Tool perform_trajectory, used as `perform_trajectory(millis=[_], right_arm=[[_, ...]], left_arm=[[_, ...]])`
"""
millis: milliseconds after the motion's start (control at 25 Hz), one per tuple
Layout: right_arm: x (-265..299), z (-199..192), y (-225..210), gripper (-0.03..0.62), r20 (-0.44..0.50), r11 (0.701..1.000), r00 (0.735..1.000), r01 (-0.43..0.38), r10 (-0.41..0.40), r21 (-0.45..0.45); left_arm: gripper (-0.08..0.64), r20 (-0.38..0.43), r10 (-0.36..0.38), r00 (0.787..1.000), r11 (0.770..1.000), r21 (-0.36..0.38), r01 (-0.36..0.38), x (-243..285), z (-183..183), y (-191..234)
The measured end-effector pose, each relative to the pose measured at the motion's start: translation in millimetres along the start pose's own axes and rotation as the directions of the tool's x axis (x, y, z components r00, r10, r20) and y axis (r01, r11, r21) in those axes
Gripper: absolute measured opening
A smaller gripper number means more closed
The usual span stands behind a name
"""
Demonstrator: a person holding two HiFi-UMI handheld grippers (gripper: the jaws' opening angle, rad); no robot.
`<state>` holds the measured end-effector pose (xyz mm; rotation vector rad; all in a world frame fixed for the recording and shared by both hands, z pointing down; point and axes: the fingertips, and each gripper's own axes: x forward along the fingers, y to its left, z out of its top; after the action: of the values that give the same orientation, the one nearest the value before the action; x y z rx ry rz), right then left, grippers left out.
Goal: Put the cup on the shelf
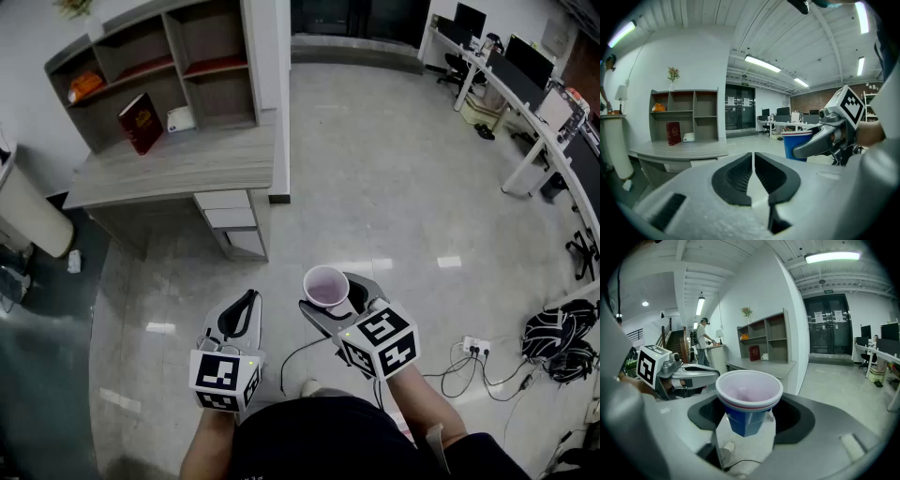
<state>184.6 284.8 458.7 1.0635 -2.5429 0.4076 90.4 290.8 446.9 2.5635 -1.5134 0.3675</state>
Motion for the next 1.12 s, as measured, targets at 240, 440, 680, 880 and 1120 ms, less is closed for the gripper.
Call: perform_trajectory(millis=[240,440,680,880,1120], right_arm=[[2,1,-3,0.304,0.003,1.0,1.0,-0.002,0.002,0.008],[12,3,-2,0.305,-0.001,0.999,1.0,-0.006,0.006,0.032],[28,15,-7,0.305,-0.007,0.999,1.0,-0.011,0.012,0.046],[51,30,-20,0.305,-0.023,0.999,1.0,0.0,0.001,0.039],[102,55,-31,0.305,-0.041,1.0,0.999,-0.012,0.013,0.024]], left_arm=[[0.003,-0.014,-0.002,1.0,1.0,0.005,0.002,-2,0,-3],[0.003,-0.028,0.0,1.0,1.0,-0.012,0.0,0,-1,9],[0.003,-0.024,-0.024,0.999,0.999,-0.032,0.024,22,4,22],[0.003,0.002,-0.01,1.0,0.999,-0.051,0.01,36,19,47],[0.003,0.001,0.002,1.0,0.998,-0.061,-0.002,62,28,98]])
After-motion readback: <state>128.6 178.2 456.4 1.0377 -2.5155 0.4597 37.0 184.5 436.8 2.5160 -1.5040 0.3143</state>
